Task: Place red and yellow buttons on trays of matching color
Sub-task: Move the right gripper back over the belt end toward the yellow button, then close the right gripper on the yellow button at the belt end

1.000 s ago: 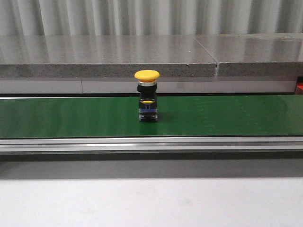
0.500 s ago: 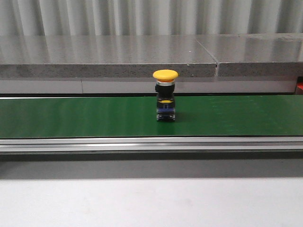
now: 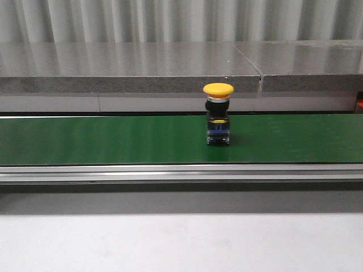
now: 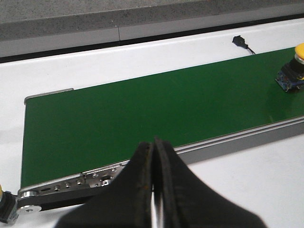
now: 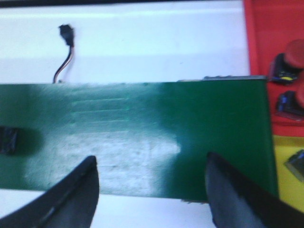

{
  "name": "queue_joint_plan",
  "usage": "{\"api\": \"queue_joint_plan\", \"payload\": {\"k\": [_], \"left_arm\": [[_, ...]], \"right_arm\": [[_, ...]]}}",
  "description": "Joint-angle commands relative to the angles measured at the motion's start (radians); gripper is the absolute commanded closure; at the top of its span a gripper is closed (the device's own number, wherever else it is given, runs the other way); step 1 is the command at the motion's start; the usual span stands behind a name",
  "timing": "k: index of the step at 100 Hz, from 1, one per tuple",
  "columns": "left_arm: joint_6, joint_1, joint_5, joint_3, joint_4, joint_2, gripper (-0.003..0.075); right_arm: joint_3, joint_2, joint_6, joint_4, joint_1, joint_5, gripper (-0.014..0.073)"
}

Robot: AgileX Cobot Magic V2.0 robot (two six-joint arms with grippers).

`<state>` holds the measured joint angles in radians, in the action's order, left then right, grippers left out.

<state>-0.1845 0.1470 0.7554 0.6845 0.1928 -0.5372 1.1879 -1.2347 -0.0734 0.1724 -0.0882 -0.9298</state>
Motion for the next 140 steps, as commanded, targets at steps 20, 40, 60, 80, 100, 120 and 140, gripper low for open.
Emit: {"api": "queue_joint_plan", "payload": {"k": [20, 40, 60, 80, 100, 120, 140], "left_arm": [[-0.002, 0.009, -0.065, 0.025, 0.015, -0.001, 0.0741], [-0.002, 0.009, -0.065, 0.025, 0.015, -0.001, 0.0741], [-0.002, 0.009, -0.065, 0.025, 0.015, -0.001, 0.0741], [-0.002, 0.009, -0.065, 0.025, 0.015, -0.001, 0.0741], [-0.002, 0.009, -0.065, 0.025, 0.015, -0.001, 0.0741], [-0.002, 0.009, -0.065, 0.025, 0.015, -0.001, 0.0741], [-0.002, 0.009, -0.065, 0.025, 0.015, -0.001, 0.0741]], "right_arm": [[0.033, -0.063, -0.036, 0.014, 0.156, -0.044, 0.0107], [0.04, -0.143, -0.068, 0.016, 0.251, -0.052, 0.0107], [0.091, -0.237, -0.141, 0.047, 0.332, -0.096, 0.0085], [0.145, -0.321, -0.154, 0.055, 0.37, -0.094, 0.0031], [0.203, -0.399, -0.156, 0.056, 0.37, -0.062, 0.0032], [0.222, -0.434, -0.179, 0.057, 0.37, -0.013, 0.0035], [0.222, -0.441, -0.18, 0.059, 0.37, 0.022, 0.0274]]}}
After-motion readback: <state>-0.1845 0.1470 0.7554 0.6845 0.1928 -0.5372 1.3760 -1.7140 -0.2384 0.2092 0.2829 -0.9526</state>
